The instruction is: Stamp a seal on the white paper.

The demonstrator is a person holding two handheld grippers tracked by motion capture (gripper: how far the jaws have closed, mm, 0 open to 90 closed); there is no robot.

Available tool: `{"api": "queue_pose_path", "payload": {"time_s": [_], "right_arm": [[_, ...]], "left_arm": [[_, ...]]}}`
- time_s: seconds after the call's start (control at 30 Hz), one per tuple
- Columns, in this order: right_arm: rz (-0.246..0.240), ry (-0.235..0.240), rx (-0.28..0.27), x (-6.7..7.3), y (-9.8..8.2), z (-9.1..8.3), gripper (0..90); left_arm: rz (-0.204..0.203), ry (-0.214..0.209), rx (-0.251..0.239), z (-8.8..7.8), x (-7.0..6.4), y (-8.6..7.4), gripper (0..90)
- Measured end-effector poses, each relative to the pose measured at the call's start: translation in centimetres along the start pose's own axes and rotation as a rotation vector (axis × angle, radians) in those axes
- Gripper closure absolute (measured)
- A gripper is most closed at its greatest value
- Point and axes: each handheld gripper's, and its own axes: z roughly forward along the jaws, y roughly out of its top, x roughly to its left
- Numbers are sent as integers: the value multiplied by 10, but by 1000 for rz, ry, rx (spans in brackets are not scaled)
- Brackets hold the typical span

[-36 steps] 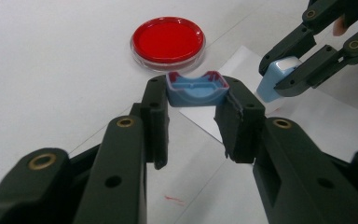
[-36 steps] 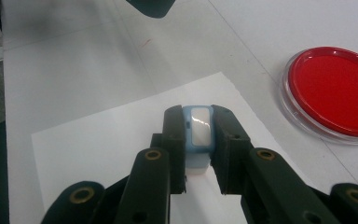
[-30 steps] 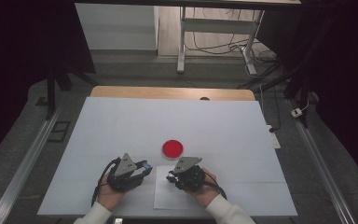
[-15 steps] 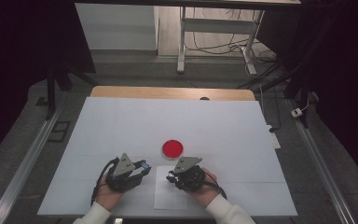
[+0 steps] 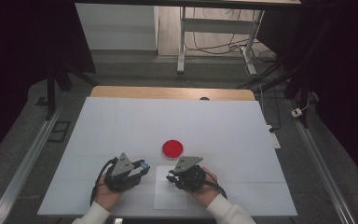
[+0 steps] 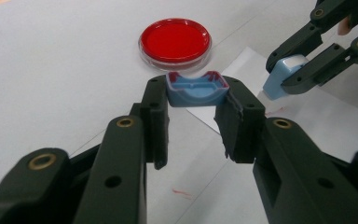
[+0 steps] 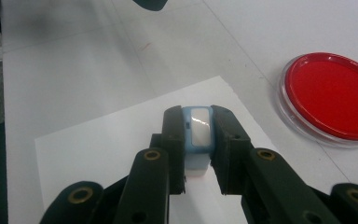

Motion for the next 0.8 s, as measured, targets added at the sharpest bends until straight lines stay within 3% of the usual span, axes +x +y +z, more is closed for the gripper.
{"api": "queue_pose_path", "payload": {"time_s": [0.7,0.8], "right_arm": [[15,2,-8,-3,1,-3,748],[53,0,-28,-4,0,-5,748]], "left_arm": [[-3,3,4,0,1,-1,642],[-6,4,2,-1,2,-2,642]]}}
